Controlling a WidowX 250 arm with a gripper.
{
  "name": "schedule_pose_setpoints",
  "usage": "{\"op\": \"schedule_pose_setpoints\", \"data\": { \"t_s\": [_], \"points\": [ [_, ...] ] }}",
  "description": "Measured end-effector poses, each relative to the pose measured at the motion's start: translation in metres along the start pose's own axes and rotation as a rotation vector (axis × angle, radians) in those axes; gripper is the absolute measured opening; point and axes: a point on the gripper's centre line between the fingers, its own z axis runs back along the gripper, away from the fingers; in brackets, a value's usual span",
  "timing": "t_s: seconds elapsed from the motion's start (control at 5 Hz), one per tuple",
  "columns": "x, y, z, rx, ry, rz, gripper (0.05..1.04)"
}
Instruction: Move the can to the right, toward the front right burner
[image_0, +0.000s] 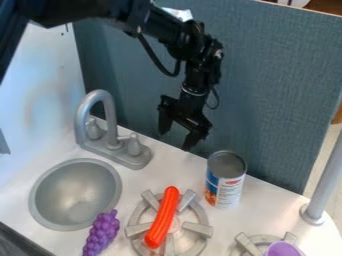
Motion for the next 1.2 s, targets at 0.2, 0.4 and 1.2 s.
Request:
{"op": "schedule_pose_setpoints", "data": {
  "t_s": [0.2, 0.4, 1.2],
  "points": [
    [0.010, -0.007, -0.012, -0.027, 0.011, -0.020, 1.003],
    [0.017, -0.013, -0.021, -0.054, 0.029, -0.036, 1.003],
    [0.025, -0.087, -0.019, -0.188, 0.042, -0.150, 1.003]
  ]
}}
